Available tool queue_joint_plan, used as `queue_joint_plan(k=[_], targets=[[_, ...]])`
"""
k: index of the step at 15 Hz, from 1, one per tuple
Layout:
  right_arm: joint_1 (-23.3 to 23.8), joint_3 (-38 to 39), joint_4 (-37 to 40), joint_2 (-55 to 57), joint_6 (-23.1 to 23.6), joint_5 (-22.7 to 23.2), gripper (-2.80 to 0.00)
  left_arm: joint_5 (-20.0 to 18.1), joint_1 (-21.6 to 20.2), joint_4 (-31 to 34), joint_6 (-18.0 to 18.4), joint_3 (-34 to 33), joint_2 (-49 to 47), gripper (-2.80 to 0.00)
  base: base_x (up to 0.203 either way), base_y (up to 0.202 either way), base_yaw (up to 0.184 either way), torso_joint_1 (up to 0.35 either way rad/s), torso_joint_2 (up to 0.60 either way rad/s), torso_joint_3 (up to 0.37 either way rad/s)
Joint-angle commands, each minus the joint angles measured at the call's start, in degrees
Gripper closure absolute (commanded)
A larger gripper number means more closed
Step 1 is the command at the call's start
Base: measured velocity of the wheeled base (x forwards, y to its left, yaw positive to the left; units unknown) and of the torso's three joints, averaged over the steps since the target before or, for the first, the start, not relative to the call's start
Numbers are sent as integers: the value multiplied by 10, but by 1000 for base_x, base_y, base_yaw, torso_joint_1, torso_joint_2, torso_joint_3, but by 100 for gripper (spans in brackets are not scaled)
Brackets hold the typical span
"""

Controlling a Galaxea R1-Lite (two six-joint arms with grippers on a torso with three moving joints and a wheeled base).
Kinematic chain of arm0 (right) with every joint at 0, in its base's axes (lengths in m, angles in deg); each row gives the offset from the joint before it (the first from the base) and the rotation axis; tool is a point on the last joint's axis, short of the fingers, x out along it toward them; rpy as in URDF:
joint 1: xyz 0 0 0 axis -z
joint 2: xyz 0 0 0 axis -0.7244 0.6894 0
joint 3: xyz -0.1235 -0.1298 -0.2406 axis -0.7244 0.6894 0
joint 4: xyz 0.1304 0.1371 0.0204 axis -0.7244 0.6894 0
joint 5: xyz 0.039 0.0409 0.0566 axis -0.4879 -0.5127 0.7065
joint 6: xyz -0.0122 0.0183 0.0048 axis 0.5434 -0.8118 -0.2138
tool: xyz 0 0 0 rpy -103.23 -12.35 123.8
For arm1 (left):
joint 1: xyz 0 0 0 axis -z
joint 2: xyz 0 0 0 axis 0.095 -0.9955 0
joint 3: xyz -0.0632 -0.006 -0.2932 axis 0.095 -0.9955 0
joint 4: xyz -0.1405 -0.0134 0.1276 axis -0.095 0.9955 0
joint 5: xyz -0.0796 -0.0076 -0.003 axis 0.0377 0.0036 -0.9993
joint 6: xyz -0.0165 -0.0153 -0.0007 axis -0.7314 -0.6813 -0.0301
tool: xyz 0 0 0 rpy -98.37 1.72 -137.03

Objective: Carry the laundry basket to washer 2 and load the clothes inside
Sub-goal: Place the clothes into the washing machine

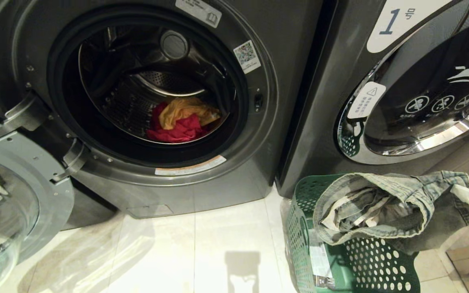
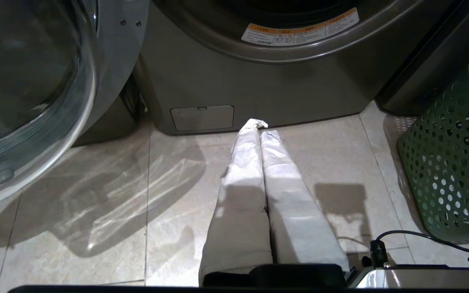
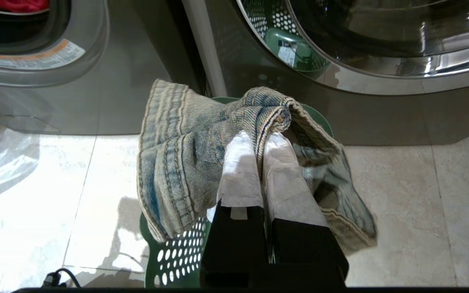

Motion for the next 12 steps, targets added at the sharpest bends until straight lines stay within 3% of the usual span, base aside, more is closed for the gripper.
queue_joint_plan(k=[1, 8, 12], targets=[[0, 0, -2, 4, 1, 1, 0, 0, 0, 0, 0, -6, -1, 0, 0, 0, 0, -5, 5, 208], [0, -1, -7, 20, 6, 2, 0, 0, 0, 0, -2, -6, -1, 0, 0, 0, 0, 2, 2, 195], [0, -1, -7, 28, 7, 2, 0, 0, 0, 0, -3, -6, 0, 0, 0, 0, 0, 1, 2, 41]])
